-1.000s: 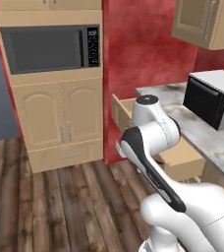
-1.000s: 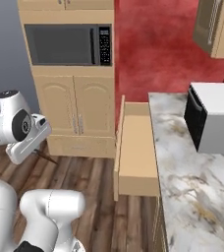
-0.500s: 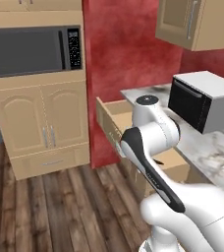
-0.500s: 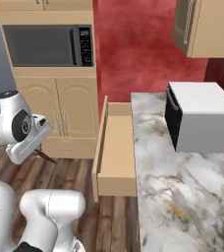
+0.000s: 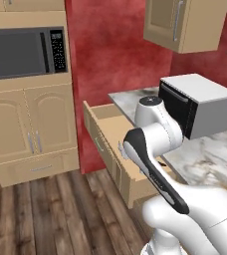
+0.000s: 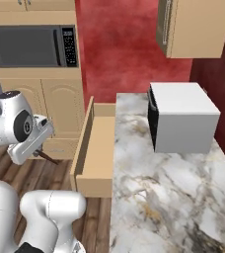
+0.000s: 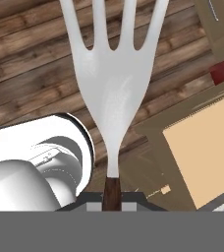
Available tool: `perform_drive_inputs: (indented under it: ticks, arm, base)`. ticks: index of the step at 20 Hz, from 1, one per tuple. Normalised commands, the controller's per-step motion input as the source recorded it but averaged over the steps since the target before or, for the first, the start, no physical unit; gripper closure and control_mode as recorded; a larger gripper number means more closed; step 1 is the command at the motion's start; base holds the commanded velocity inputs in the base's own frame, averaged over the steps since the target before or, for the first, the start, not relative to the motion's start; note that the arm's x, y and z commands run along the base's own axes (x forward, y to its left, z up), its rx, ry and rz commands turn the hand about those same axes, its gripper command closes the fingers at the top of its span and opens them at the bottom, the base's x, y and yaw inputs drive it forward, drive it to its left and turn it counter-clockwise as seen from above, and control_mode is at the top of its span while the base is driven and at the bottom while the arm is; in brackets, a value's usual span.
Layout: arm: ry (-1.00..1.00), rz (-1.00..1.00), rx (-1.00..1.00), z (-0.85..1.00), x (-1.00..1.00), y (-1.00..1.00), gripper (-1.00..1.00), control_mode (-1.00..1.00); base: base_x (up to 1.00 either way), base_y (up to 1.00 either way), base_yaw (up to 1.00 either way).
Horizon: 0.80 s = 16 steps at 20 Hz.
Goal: Organize the utensils by type. Pick up the wooden spoons from the counter and place them in the open cabinet. Then pick up the metallic utensils from the counter and place them in the open drawer.
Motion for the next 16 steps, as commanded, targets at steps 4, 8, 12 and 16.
perform_drive_inputs:
  ticks: [4, 8, 12, 16]
  arm:
    - [0.0, 0.0, 0.0, 0.0, 0.0, 0.0, 1.0, 1.0]
    - [0.0, 0.0, 0.0, 0.0, 0.0, 0.0, 1.0, 1.0]
    - [0.0, 0.0, 0.0, 0.0, 0.0, 0.0, 1.0, 1.0]
    - [0.0, 0.0, 0.0, 0.0, 0.0, 0.0, 1.0, 1.0]
  base:
    - [0.37, -0.1, 0.0]
    - [0.42, 0.0, 0.0]
    - [0.58, 0.0, 0.0]
    - [0.33, 0.0, 0.0]
